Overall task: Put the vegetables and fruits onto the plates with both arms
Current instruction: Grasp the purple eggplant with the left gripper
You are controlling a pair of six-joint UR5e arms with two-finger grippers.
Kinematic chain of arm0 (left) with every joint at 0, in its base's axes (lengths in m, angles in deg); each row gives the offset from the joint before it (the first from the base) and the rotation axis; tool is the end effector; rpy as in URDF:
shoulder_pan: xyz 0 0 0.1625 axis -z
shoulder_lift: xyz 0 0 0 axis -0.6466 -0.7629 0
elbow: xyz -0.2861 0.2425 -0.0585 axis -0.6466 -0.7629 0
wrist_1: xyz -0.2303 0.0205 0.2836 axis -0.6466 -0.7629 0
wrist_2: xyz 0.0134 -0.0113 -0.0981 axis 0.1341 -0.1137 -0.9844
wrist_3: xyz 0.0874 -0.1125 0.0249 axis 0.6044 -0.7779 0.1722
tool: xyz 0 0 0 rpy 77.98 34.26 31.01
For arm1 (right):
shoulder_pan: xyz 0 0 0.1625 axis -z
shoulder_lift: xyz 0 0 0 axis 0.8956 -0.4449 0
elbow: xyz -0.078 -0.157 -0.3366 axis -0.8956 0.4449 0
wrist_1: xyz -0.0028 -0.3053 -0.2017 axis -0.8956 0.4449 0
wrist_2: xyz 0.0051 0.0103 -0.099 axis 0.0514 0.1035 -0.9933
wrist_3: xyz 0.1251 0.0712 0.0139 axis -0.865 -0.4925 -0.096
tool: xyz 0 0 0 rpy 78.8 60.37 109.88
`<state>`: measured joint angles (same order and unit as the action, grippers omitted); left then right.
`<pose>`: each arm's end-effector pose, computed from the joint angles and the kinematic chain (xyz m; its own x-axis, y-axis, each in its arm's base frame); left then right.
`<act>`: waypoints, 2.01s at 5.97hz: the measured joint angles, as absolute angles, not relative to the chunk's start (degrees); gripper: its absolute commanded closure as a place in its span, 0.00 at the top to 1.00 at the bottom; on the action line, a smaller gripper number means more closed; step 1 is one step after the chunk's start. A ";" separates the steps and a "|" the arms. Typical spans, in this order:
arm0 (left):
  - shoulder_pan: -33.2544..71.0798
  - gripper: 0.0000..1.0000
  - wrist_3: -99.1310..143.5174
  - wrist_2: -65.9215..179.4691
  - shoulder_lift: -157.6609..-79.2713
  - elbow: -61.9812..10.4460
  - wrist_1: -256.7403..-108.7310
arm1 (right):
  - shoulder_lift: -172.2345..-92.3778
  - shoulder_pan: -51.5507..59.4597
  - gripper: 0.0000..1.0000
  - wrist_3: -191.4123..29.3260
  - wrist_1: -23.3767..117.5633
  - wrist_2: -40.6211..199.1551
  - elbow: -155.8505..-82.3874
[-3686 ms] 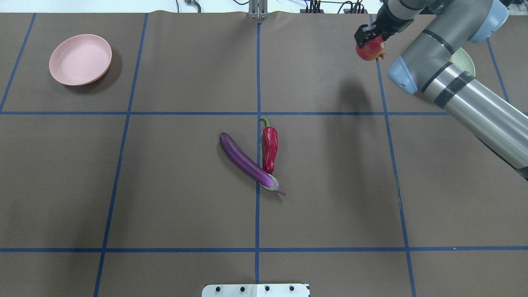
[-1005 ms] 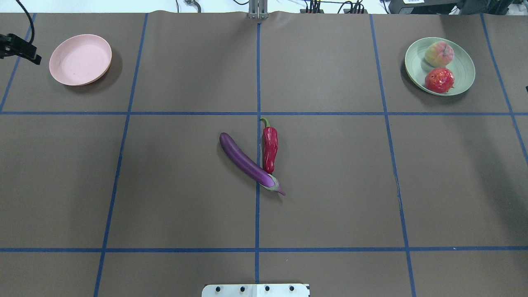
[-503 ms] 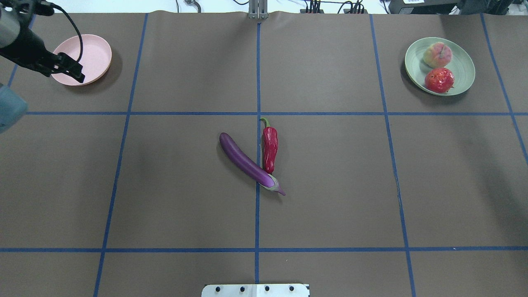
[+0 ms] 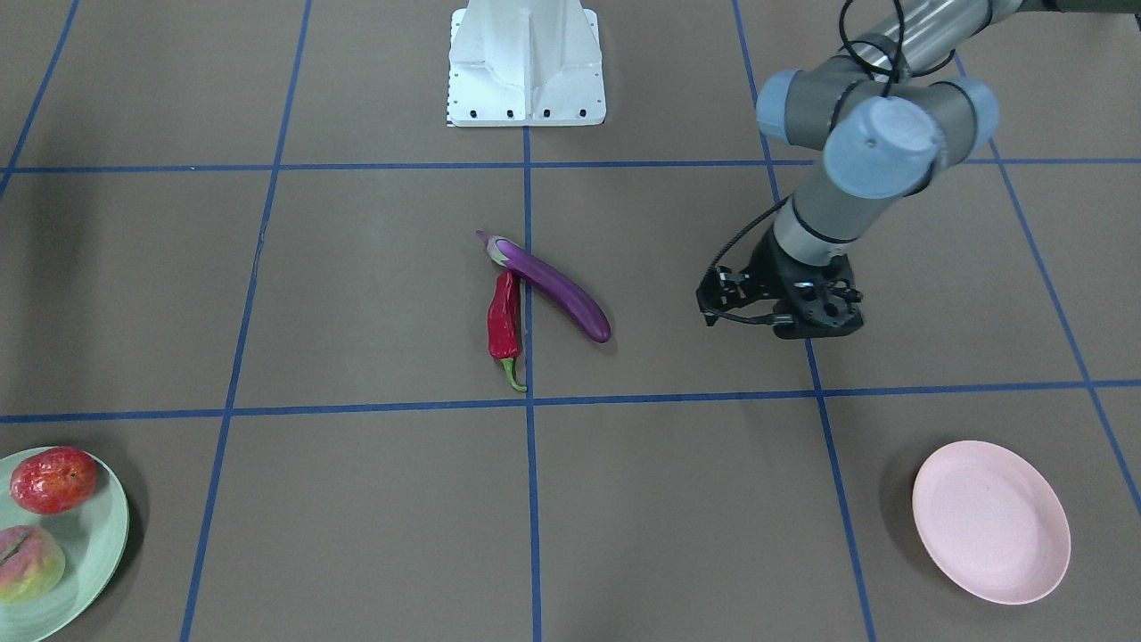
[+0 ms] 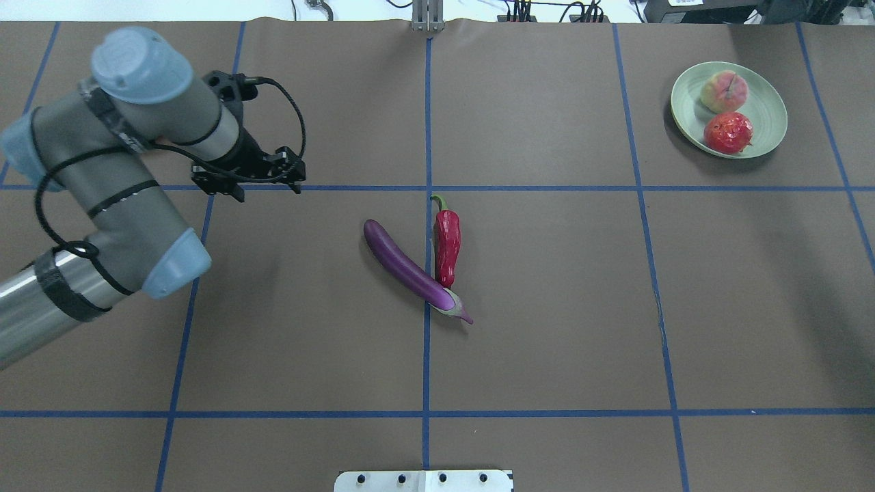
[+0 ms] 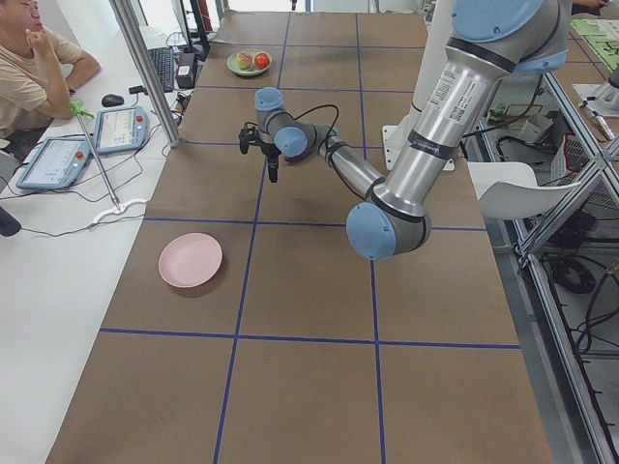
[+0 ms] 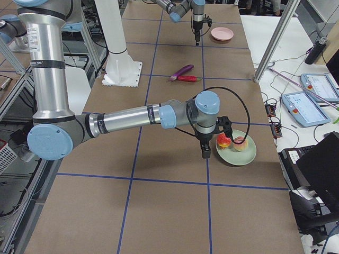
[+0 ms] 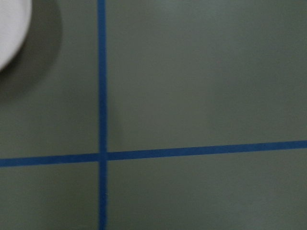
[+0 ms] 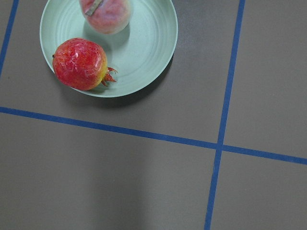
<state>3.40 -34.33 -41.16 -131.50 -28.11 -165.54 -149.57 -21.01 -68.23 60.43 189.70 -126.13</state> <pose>0.4200 -0.4870 0.3007 0.5964 -0.1827 -0.7816 0.1669 0.9807 -0.1019 -0.0108 -0.4730 0.5461 0.7128 -0.1568 0.6836 0.0460 0.9830 0.1775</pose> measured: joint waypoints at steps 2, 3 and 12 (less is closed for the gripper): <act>-2.26 1.00 -54.88 -36.03 -138.35 -23.02 -165.53 | -149.59 -20.98 1.00 -68.26 60.43 189.66 -126.14; -4.24 1.00 -60.31 -34.53 -140.23 -20.79 -165.49 | -149.60 -20.97 1.00 -68.33 60.43 189.69 -126.18; -0.57 0.00 -38.74 -28.22 -144.07 -24.33 -149.92 | -149.43 -20.71 1.00 -69.02 60.37 189.75 -126.11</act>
<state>-0.57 -38.74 -28.22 -144.07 -24.33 -149.92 -149.43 -20.71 -69.02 60.37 189.75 -126.11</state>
